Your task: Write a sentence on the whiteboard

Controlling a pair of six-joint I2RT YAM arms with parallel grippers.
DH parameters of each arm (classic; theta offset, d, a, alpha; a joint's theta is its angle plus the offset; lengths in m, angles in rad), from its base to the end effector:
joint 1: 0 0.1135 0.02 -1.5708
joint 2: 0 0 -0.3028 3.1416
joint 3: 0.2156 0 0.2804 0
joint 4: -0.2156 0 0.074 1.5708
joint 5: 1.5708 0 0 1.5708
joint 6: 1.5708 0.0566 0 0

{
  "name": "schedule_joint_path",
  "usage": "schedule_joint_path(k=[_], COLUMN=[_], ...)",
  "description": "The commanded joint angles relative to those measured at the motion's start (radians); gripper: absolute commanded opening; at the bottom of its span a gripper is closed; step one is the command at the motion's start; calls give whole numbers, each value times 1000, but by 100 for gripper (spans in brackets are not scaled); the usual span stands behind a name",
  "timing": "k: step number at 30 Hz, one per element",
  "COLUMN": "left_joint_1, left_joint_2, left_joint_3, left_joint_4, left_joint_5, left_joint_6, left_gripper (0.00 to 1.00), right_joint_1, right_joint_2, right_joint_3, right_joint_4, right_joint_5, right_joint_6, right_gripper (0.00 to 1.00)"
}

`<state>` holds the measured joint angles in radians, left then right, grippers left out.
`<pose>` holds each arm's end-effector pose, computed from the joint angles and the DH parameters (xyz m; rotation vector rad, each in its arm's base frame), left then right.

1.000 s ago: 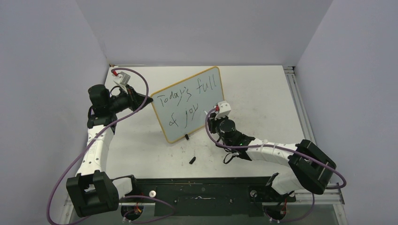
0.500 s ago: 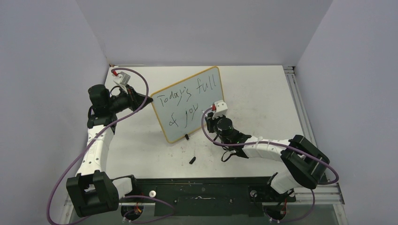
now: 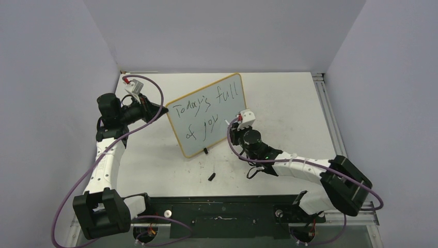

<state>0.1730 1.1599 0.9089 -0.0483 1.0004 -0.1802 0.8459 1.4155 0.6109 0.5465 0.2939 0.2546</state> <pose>0.2832 0.0011 0.3503 0.3748 1.7867 -0.9298 0.2312 0.2363 0.2242 -0.3346 1.8168 0.5077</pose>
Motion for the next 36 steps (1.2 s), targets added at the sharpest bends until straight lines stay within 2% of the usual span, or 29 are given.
schedule_joint_path(k=[1,7,10,16,22,23,24,26,31,36], left_joint_1=[4,4,4,3,1,1,1,1,3,2], left_joint_2=[-8,-20,-35,-74,-135,-149,-166,-194,-282,-456], left_joint_3=[11,5,-6,-29,-69,-78,-87,-103,-146,-233], left_joint_4=[50,16,12,4,-29,-31,-34,-44,-71,-143], left_joint_5=[28,24,18,-13,-59,-71,-84,-112,-221,-414], left_joint_6=[-4,-4,-5,-3,12,12,12,14,4,-71], left_gripper=[0,0,8,36,58,63,81,89,92,92], right_joint_1=[8,11,12,14,16,16,15,15,16,16], right_joint_2=[-205,-340,-376,-455,-513,-522,-531,-546,-584,-632], right_joint_3=[-26,-64,-64,-79,-95,-98,-100,-100,-103,-108], right_joint_4=[-46,-151,-182,-218,-252,-257,-262,-276,-318,-366], right_joint_5=[50,83,81,84,88,89,89,88,86,79], right_joint_6=[29,29,29,38,38,38,38,37,33,34], right_gripper=[5,5,5,5,5,5,5,5,5,5])
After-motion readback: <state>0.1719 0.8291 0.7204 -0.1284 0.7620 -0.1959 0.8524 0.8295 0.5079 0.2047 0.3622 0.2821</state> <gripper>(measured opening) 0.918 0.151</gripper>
